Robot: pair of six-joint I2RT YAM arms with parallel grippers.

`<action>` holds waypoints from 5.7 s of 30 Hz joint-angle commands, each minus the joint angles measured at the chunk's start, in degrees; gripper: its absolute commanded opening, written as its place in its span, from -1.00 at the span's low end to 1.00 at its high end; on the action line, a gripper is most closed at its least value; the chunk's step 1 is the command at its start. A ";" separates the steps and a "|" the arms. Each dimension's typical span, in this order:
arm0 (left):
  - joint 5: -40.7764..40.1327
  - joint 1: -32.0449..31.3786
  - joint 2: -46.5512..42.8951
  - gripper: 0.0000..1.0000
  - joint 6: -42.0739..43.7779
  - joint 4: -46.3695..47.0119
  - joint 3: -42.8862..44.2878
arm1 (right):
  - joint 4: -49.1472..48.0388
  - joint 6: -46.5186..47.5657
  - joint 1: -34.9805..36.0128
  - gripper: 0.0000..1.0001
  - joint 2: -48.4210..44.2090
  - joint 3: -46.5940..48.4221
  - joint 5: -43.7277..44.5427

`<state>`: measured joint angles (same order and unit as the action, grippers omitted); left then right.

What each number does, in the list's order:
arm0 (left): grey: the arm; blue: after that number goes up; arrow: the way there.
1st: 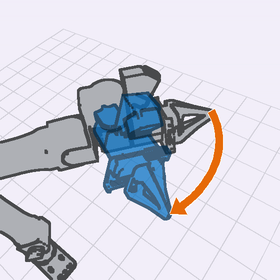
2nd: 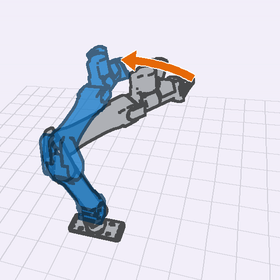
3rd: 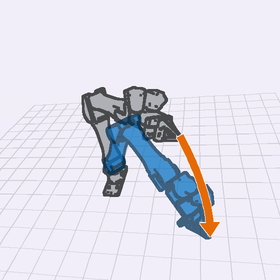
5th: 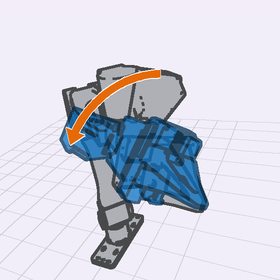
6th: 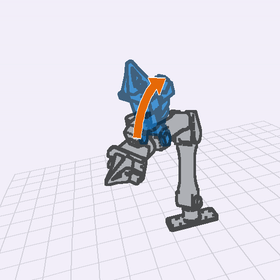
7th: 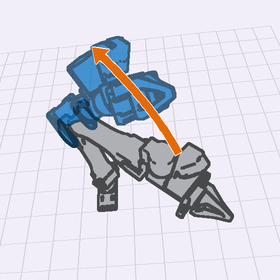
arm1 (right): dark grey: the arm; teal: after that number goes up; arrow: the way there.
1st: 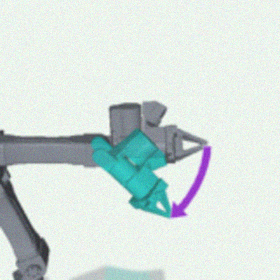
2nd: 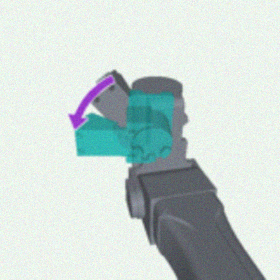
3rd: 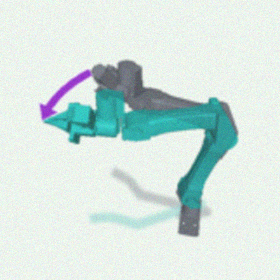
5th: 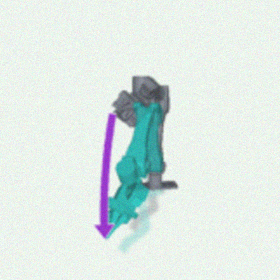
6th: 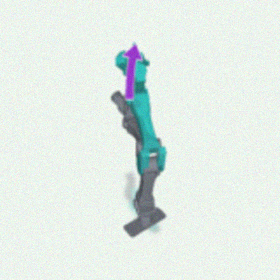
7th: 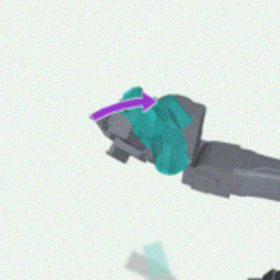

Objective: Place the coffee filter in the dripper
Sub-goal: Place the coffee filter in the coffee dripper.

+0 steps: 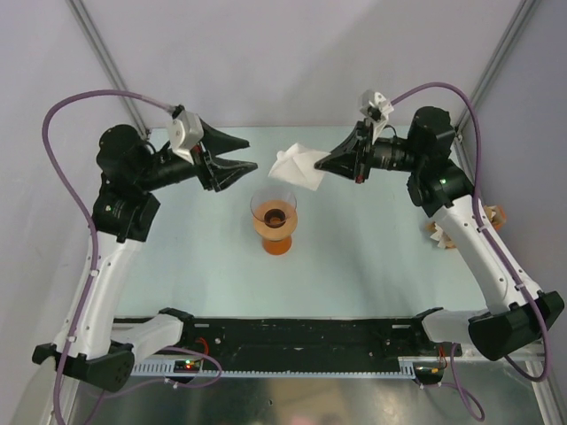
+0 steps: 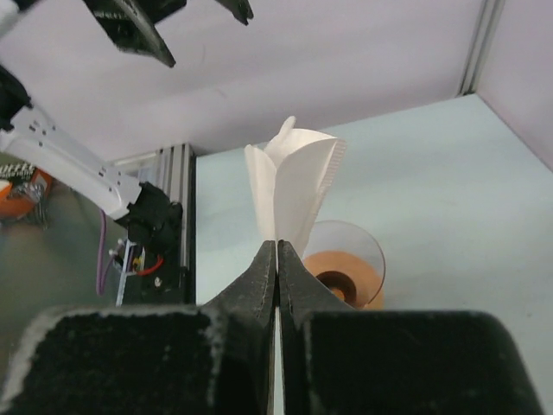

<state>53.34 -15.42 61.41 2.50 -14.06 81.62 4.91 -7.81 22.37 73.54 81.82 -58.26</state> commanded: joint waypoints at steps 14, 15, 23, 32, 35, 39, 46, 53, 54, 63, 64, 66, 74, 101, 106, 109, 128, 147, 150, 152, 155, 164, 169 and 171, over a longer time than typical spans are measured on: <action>-6.46 -16.82 2.97 -0.02 25.80 -21.08 4.20 | 27.01 24.99 7.44 -1.00 -0.57 8.70 4.04; -7.09 -17.45 3.08 -0.02 26.28 -21.35 4.18 | 27.62 25.46 7.65 -1.00 -0.58 8.97 4.12; -10.66 -20.53 3.85 -0.02 29.41 -22.65 3.83 | 29.76 27.51 8.68 -1.00 -0.89 9.88 4.45; -9.34 -21.29 3.81 -0.14 31.22 -23.67 1.12 | 28.72 26.14 8.98 -1.00 -0.53 10.79 3.70; -8.82 -21.38 3.95 -0.16 31.85 -23.68 0.44 | 28.75 25.98 9.23 -1.00 -0.23 10.83 2.95; -8.25 -21.53 4.61 -0.20 32.19 -23.71 0.16 | 28.97 25.87 9.77 -1.00 0.19 11.15 1.82; -5.65 -22.06 5.11 -0.56 32.82 -23.68 0.55 | 29.89 26.00 9.92 -1.00 1.46 12.31 0.08; -5.42 -22.89 5.39 -0.99 29.58 -23.61 1.53 | 29.28 21.48 4.68 -0.04 2.93 15.09 1.79; -5.96 -22.85 5.79 -1.00 27.95 -23.50 2.01 | 29.90 21.37 3.72 0.28 2.66 15.11 2.34; -7.95 -21.61 8.28 -1.00 18.19 -19.12 4.77 | 34.96 29.95 5.42 0.71 -4.71 7.85 13.35; -7.97 -21.64 8.55 -1.00 18.04 -18.88 4.95 | 35.20 30.61 6.38 0.72 -4.58 7.93 14.58; -8.31 -21.66 8.90 -1.00 18.06 -18.60 5.50 | 35.40 32.01 8.39 0.74 -4.03 8.25 16.73; -9.99 -23.47 8.59 -1.00 18.50 -17.25 6.01 | 35.14 35.26 11.87 0.74 -1.38 8.87 22.16; -4.34 -25.92 7.29 -0.90 22.20 -13.13 4.44 | 36.26 40.14 14.17 0.01 1.13 10.60 18.35; -4.12 -25.94 7.36 -0.75 22.61 -13.18 4.44 | 36.43 40.16 14.16 -0.15 1.27 11.03 17.87; -5.05 -25.94 7.33 -0.64 21.50 -13.18 4.50 | 36.68 40.27 14.16 -0.29 1.18 10.93 18.07; -10.25 -27.32 7.23 -0.29 23.12 -13.09 4.54 | 38.41 36.76 13.84 -0.52 1.69 11.94 16.25; -9.50 -25.45 8.44 -1.00 18.79 -14.44 3.60 | 30.26 18.34 4.97 0.17 -4.75 12.22 -0.63; -8.55 -25.43 9.12 -1.00 18.48 -14.48 4.21 | 24.67 11.40 4.46 0.21 -3.93 11.74 -1.88; -7.85 -25.40 9.44 -1.00 18.43 -14.49 4.61 | 21.58 7.81 4.07 0.20 -3.14 11.35 -2.57; -6.84 -25.44 9.65 -1.00 18.35 -14.52 4.85 | 16.81 2.94 3.19 0.11 -2.13 10.43 -3.44; -5.12 -25.41 9.11 -1.00 19.28 -14.49 4.61 | 11.32 -2.21 1.97 -0.17 -0.12 8.53 -5.10; -5.27 -25.33 8.99 -1.00 19.43 -14.48 4.62 | 9.96 -5.00 1.63 0.01 0.57 8.29 -7.51; -5.24 -25.24 9.10 -1.00 19.55 -14.49 4.65 | 9.75 -5.52 1.63 -0.04 0.71 8.16 -8.54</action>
<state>46.78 -41.10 71.24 21.93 -28.91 85.17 18.15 -10.46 24.25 74.35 89.86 -63.57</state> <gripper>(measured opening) 0.010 0.493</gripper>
